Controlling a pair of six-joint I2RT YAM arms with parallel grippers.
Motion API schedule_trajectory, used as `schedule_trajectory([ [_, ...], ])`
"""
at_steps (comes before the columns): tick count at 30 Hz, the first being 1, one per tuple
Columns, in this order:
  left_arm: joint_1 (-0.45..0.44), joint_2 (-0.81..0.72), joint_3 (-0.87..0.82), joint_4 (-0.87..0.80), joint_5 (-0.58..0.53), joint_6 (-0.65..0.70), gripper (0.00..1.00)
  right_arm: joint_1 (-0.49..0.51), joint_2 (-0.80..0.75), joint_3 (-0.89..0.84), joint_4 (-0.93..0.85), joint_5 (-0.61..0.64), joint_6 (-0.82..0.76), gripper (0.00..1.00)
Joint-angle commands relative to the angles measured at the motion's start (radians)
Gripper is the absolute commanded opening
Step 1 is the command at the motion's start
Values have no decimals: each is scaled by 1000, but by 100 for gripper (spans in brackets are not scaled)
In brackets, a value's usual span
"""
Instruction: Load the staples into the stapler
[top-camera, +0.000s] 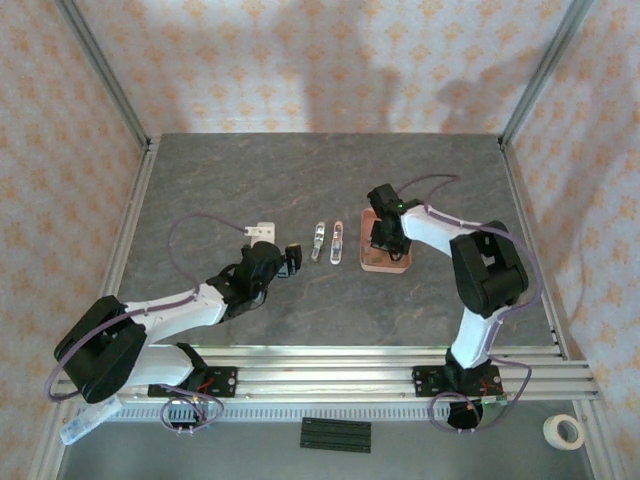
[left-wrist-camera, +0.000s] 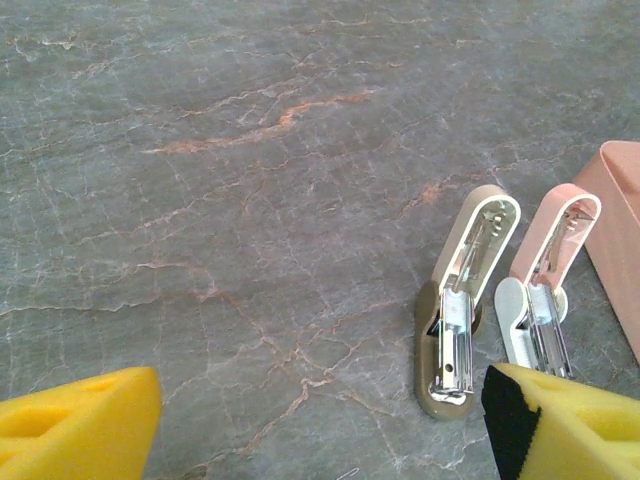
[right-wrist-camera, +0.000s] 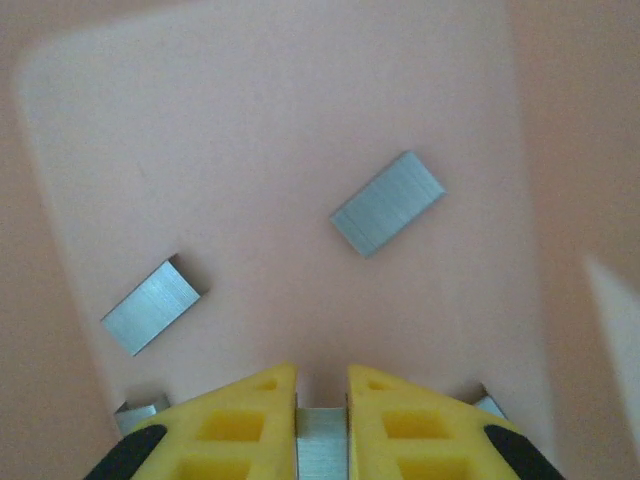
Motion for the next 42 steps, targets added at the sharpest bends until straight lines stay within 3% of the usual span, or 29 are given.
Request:
schedule_trajectory([
  [1, 1, 29, 3, 65, -21, -7, 85, -2, -72, -28, 55, 40, 28, 18],
  [14, 1, 109, -17, 225, -61, -1, 84, 55, -205, -115, 132, 105, 12, 18],
  [31, 1, 91, -82, 276, -110, -19, 85, 132, -324, -192, 246, 127, -15, 18],
  [42, 3, 110, -144, 345, -152, -37, 85, 291, -268, -179, 294, 237, 61, 17],
])
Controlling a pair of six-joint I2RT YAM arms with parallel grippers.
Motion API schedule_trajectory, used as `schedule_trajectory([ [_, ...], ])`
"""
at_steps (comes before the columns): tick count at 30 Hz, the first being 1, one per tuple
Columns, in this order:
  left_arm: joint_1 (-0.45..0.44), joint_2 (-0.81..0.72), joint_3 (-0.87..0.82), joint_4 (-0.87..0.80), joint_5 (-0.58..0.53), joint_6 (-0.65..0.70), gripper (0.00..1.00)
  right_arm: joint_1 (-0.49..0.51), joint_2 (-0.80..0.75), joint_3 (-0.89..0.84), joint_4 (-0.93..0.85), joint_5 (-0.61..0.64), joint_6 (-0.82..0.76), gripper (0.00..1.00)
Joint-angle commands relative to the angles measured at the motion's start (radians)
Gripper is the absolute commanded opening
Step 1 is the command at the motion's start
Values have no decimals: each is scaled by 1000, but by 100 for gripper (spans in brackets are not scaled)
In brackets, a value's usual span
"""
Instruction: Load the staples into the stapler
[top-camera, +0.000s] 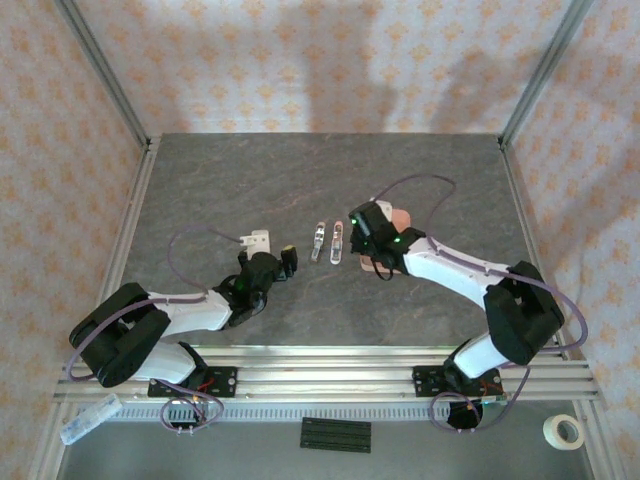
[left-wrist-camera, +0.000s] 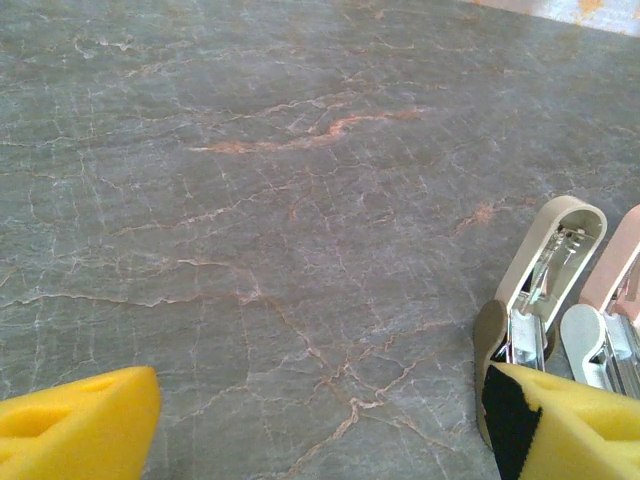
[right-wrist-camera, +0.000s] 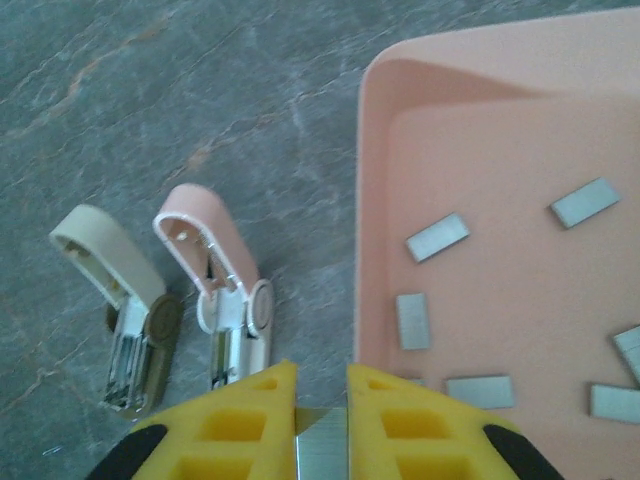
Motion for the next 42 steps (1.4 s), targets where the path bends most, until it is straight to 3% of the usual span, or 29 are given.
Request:
schedule_trajectory([
  [1, 3, 6, -20, 52, -54, -22, 85, 38, 35, 13, 39, 83, 44, 17],
  [12, 8, 25, -44, 83, -68, -24, 85, 130, 158, 59, 108, 105, 83, 17],
  [25, 18, 12, -65, 103, -75, -21, 85, 126, 289, 183, 59, 172, 55, 17],
  [42, 24, 23, -60, 108, -62, -25, 85, 112, 328, 161, 76, 154, 76, 17],
])
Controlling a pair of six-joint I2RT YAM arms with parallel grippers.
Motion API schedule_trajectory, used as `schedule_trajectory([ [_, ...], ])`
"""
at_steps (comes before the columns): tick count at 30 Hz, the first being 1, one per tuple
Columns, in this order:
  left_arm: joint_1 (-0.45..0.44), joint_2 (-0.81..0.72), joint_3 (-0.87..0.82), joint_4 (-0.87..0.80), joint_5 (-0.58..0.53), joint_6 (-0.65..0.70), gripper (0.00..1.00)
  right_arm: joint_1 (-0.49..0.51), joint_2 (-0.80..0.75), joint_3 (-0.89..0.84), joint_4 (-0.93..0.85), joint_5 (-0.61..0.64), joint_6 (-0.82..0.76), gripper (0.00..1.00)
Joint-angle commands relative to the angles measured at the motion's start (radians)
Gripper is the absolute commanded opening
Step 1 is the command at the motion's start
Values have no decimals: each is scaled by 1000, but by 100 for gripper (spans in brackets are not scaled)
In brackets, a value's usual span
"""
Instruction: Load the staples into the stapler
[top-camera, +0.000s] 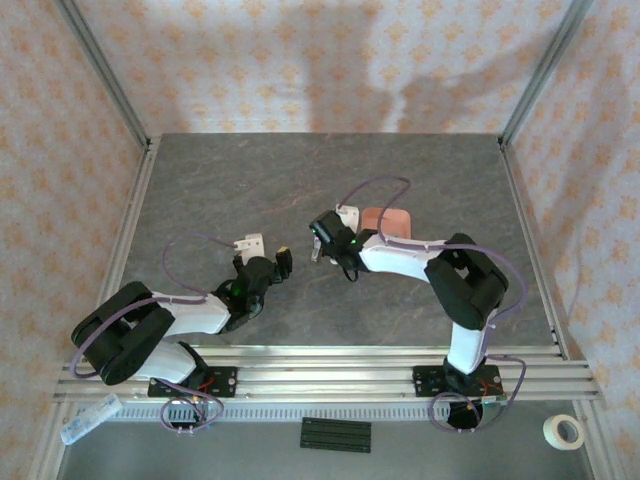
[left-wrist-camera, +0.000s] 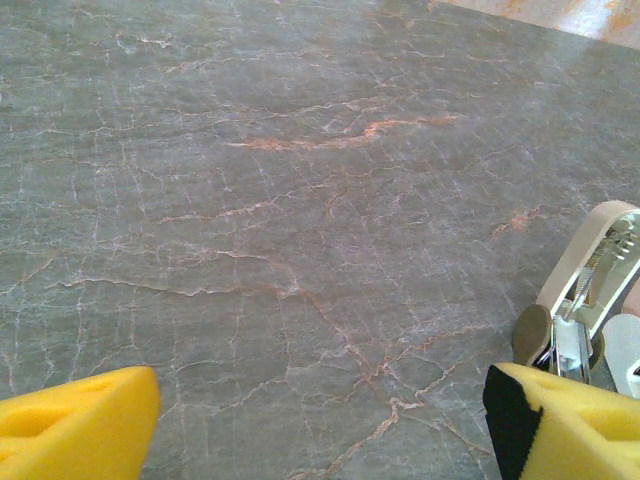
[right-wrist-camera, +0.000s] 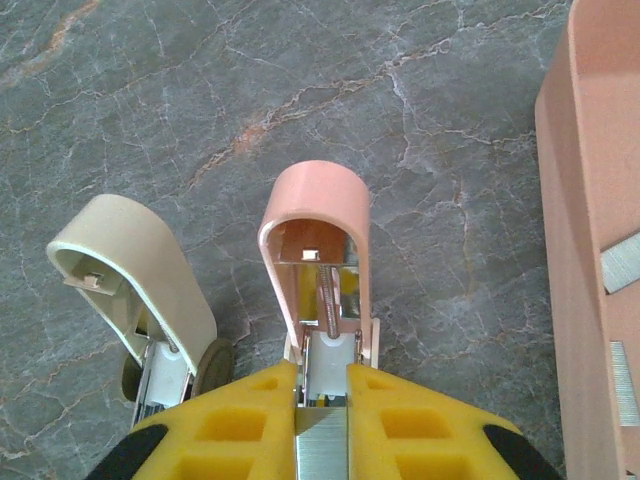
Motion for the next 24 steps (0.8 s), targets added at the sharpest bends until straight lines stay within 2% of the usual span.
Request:
schedule_trajectory([
  [1, 10, 6, -6, 26, -32, -10, 85, -4, 12, -2, -1, 19, 12, 17],
  [24, 12, 24, 0, 36, -24, -10, 85, -3, 28, -35, -21, -19, 46, 17],
])
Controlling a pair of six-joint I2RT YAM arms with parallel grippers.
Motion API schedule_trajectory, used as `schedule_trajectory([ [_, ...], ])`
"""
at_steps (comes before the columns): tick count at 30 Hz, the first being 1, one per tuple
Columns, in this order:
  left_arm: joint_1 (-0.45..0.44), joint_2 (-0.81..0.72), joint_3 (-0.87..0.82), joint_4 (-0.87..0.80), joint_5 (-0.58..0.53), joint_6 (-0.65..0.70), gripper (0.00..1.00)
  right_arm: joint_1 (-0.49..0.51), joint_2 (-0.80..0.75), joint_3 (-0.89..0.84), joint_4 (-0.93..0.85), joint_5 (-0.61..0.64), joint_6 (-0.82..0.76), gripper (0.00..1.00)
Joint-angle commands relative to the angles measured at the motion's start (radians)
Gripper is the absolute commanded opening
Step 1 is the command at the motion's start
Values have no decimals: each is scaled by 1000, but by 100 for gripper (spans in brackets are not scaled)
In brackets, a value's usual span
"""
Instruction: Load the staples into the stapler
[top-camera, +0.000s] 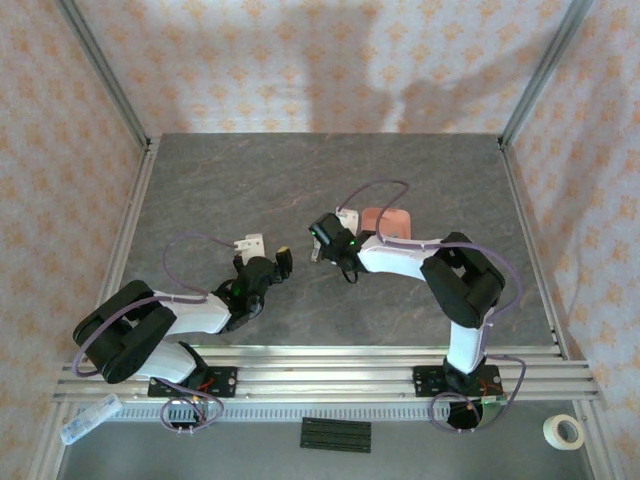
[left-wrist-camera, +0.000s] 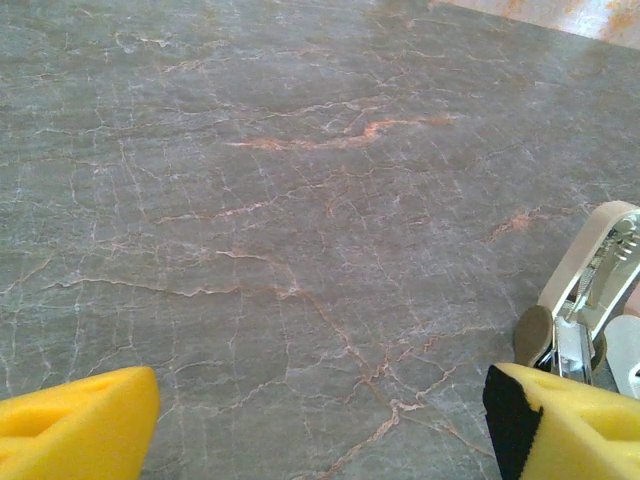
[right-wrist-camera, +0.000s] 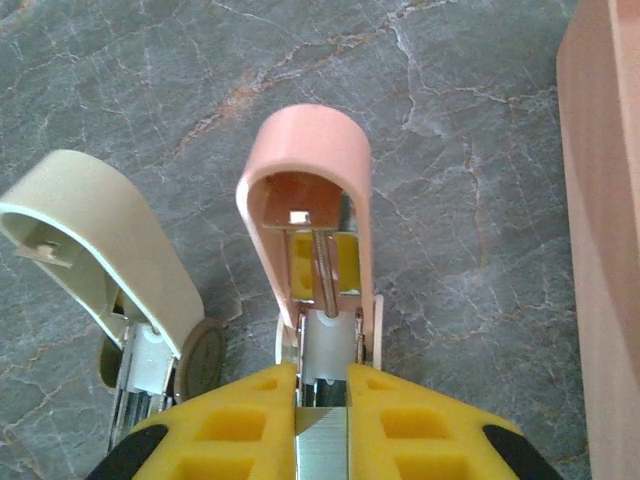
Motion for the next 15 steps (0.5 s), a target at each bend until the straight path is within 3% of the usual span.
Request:
schedule_trajectory([
  [1, 10, 13, 2, 23, -23, -10, 85, -3, 4, -29, -21, 12, 22, 17],
  [15, 10, 25, 13, 25, -13, -10, 85, 1, -15, -52, -21, 11, 23, 17],
])
